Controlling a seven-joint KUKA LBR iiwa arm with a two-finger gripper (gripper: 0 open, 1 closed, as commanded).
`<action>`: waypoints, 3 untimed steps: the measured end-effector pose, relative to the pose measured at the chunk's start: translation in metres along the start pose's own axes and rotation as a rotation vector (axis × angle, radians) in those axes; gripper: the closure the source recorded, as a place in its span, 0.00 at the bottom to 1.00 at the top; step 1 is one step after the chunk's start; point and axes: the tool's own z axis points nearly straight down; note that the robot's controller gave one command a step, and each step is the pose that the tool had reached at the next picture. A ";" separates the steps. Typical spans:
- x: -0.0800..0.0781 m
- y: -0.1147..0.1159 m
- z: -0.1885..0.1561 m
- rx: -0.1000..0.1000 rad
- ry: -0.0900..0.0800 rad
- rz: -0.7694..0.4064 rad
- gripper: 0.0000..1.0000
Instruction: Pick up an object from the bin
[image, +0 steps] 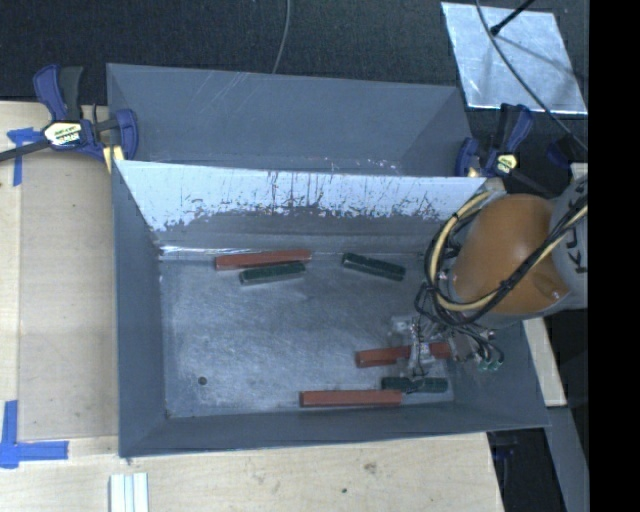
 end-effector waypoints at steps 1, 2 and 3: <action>-0.001 0.009 -0.124 0.000 -0.001 -0.022 1.00; -0.001 0.009 -0.124 0.000 -0.001 -0.022 1.00; -0.005 0.008 -0.070 -0.001 0.002 -0.277 0.00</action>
Offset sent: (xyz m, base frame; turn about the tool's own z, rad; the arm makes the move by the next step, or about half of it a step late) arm 0.0000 0.0000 0.0000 0.0000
